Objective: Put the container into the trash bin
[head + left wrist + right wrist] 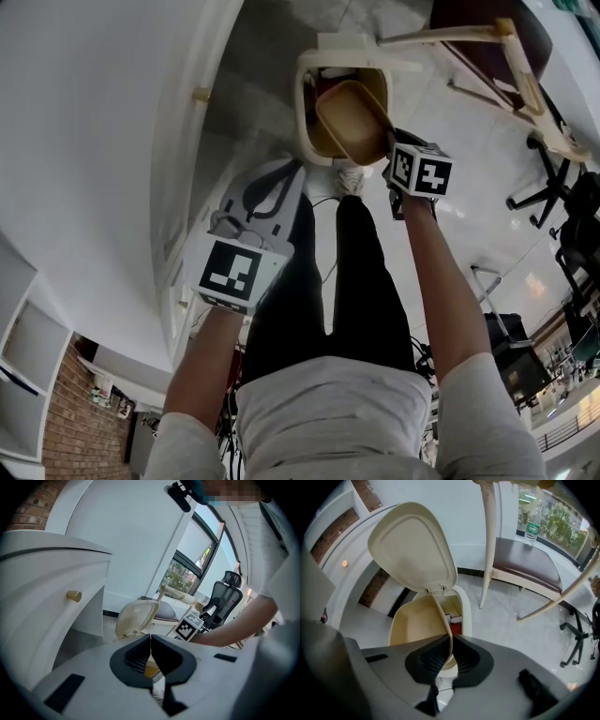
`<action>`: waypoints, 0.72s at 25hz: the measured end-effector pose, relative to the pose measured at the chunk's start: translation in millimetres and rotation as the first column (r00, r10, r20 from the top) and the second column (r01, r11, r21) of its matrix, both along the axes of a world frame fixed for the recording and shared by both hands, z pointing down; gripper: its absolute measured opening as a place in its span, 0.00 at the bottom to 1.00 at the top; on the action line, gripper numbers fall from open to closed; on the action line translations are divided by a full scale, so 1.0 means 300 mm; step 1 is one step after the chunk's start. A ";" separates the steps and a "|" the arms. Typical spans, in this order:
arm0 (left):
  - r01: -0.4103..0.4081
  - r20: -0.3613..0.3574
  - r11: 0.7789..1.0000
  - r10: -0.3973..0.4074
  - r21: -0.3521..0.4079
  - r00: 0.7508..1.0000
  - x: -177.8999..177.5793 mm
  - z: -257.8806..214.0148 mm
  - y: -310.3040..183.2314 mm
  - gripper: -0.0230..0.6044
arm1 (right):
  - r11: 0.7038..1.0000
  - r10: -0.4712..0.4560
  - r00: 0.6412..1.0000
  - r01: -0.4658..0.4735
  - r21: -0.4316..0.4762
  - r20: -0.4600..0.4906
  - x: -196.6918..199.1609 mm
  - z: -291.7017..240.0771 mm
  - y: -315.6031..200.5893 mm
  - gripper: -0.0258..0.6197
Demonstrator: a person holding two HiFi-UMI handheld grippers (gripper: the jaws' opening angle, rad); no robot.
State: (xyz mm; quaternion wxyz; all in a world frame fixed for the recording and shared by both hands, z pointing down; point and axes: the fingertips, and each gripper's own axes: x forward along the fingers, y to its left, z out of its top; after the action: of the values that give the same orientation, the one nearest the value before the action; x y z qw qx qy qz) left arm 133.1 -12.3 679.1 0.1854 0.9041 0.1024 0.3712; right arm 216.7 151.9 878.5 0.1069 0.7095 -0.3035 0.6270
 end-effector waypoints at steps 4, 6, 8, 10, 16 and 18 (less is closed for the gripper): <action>-0.017 0.010 1.000 0.017 0.005 1.000 -0.016 0.027 -0.003 0.07 | 1.000 0.008 1.000 -0.008 -0.010 0.011 -0.005 0.031 -0.004 0.10; -0.011 0.009 1.000 0.011 0.001 1.000 -0.013 0.029 -0.007 0.07 | 1.000 0.012 1.000 -0.012 -0.010 0.014 -0.002 0.038 -0.012 0.10; -0.005 0.008 1.000 0.005 -0.002 1.000 -0.011 0.030 -0.010 0.07 | 1.000 0.022 1.000 -0.022 -0.007 0.020 0.002 0.044 -0.021 0.10; -0.001 0.016 1.000 0.001 -0.005 1.000 -0.013 0.033 -0.010 0.07 | 1.000 0.027 0.999 -0.027 -0.003 0.024 0.003 0.048 -0.029 0.10; -0.003 0.015 1.000 0.003 -0.009 1.000 -0.021 0.036 -0.005 0.07 | 0.999 0.053 0.998 -0.053 0.009 0.029 0.001 0.057 -0.042 0.10; -0.007 0.020 1.000 0.007 -0.011 1.000 -0.026 0.038 -0.002 0.07 | 0.997 0.076 0.997 -0.077 0.026 0.029 0.003 0.058 -0.047 0.10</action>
State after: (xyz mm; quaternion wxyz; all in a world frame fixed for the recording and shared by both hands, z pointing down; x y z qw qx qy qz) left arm 125.3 -12.8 690.3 0.1901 0.8989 0.1056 0.3804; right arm 217.6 137.9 895.9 0.0690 0.7130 -0.2860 0.6365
